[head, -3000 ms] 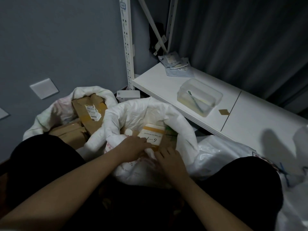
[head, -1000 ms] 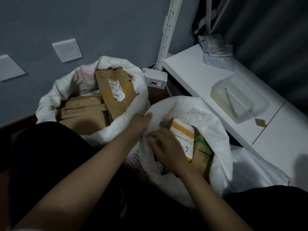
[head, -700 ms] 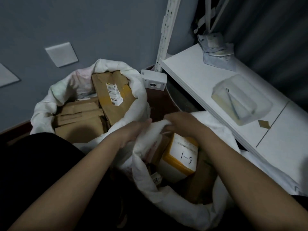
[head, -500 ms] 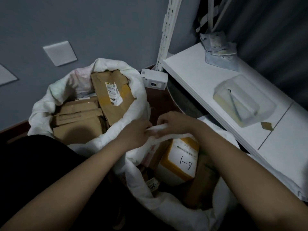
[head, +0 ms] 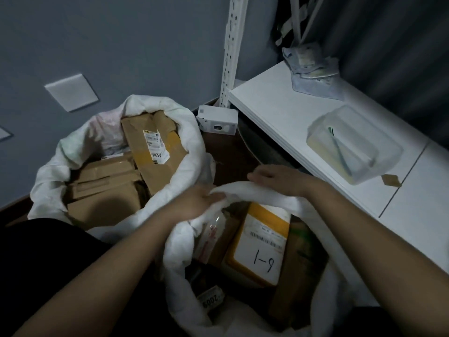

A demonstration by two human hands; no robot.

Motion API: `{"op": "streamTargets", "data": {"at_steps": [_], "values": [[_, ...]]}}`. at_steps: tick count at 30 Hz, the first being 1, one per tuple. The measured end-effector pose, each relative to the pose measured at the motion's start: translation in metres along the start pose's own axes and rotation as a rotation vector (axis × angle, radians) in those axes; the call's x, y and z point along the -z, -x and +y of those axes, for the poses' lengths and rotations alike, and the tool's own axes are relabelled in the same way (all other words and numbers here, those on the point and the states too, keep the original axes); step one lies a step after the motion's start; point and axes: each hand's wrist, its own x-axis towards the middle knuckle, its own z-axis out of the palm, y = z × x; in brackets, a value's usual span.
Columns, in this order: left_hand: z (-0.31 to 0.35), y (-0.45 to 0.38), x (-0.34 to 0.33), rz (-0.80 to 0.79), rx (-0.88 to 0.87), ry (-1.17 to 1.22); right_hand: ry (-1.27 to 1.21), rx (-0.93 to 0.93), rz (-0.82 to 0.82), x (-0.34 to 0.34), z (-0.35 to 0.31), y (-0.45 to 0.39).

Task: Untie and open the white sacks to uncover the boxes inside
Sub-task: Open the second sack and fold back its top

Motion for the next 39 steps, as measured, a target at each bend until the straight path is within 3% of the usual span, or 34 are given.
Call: {"op": "streamTargets", "data": {"at_steps": [2,4,6,9,11,13,14,16,19,22,24,27,30,31,33,35,36,37,38,39], "values": [[0.002,-0.001,0.02,-0.039,0.09,0.014,0.055,-0.026,0.045,-0.008,0.023,0.014],[0.014,-0.008,0.015,0.015,0.107,-0.399,-0.154,-0.039,0.134,-0.027,0.035,0.016],[0.031,-0.012,-0.007,0.095,-0.021,-0.612,-0.405,-0.09,0.147,-0.041,0.031,0.011],[0.042,-0.023,-0.03,0.131,-0.328,-0.611,-0.655,-0.253,0.071,-0.028,0.018,0.009],[0.038,-0.035,-0.033,0.07,-0.335,-0.429,-0.424,-0.21,0.1,-0.017,0.022,0.025],[0.037,-0.043,-0.024,-0.026,-0.172,-0.055,-0.174,-0.118,0.233,-0.021,0.034,0.046],[0.038,-0.048,-0.018,-0.031,-0.107,0.09,-0.142,-0.07,0.322,-0.028,0.038,0.057],[0.041,-0.056,-0.012,-0.049,-0.055,0.124,-0.233,-0.039,0.466,-0.043,0.044,0.065],[0.052,-0.051,-0.023,-0.061,-0.163,-0.52,-0.578,-0.33,0.44,-0.044,0.043,0.048],[0.062,-0.04,-0.048,0.094,-0.388,-0.652,-0.832,-0.482,0.214,-0.03,0.035,0.039],[0.059,-0.047,-0.05,0.074,-0.442,-0.507,-0.757,-0.421,0.295,-0.029,0.038,0.046],[0.056,-0.067,-0.04,-0.013,-0.346,-0.189,-0.438,-0.213,0.549,-0.047,0.047,0.077],[0.069,-0.081,-0.036,-0.056,-0.317,-0.134,-0.248,-0.184,0.699,-0.069,0.049,0.094],[0.074,-0.085,-0.034,-0.056,-0.325,-0.102,-0.309,-0.174,0.733,-0.069,0.046,0.097],[0.082,-0.091,-0.029,-0.026,-0.334,-0.088,-0.703,-0.245,0.744,-0.053,0.046,0.093],[0.085,-0.093,-0.03,0.005,-0.422,-0.256,-1.101,-0.431,0.68,-0.038,0.049,0.068],[0.087,-0.092,-0.033,0.035,-0.505,-0.398,-1.197,-0.45,0.579,-0.046,0.058,0.072],[0.088,-0.091,-0.037,0.074,-0.618,-0.5,-1.176,-0.433,0.611,-0.055,0.075,0.076],[0.092,-0.09,-0.04,0.108,-0.727,-0.53,-1.204,-0.496,0.602,-0.055,0.08,0.074],[0.095,-0.092,-0.043,0.117,-0.803,-0.501,-1.169,-0.436,0.531,-0.054,0.077,0.075]]}}
